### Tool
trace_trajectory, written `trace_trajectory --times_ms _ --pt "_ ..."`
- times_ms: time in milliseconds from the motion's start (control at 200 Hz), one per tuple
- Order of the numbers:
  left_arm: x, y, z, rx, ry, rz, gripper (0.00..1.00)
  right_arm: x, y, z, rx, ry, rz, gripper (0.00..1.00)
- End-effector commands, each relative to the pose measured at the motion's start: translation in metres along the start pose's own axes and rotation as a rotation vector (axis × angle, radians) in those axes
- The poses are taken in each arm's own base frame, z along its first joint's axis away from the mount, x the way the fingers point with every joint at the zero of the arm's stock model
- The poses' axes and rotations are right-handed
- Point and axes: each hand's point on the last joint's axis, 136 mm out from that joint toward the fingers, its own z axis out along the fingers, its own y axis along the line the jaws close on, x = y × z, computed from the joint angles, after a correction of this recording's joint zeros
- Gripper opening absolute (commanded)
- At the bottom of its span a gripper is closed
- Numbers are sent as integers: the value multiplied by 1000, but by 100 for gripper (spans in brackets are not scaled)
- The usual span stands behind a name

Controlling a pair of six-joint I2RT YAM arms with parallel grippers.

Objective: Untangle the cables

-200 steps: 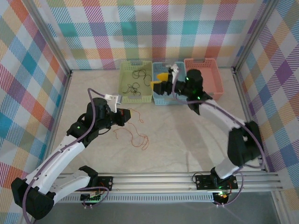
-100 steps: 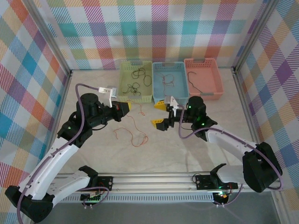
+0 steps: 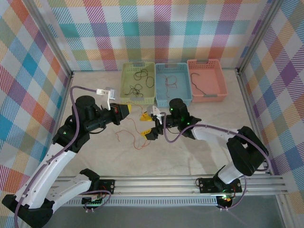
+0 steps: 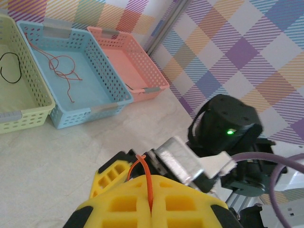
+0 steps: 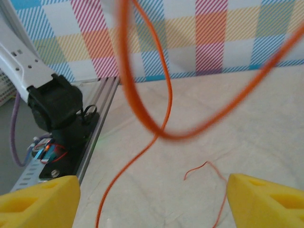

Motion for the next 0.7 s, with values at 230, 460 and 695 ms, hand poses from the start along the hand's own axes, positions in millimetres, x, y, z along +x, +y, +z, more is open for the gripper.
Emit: trace_trajectory --times_ms 230,460,695 --pt "-17 -13 -19 19 -55 29 0 22 22 21 -173 58 51 52" --pt "-14 -6 -23 -13 -72 36 0 -4 6 16 -37 6 -29 0" --pt "-3 11 -23 -84 -61 33 70 -76 -26 -36 216 -129 -153 0"
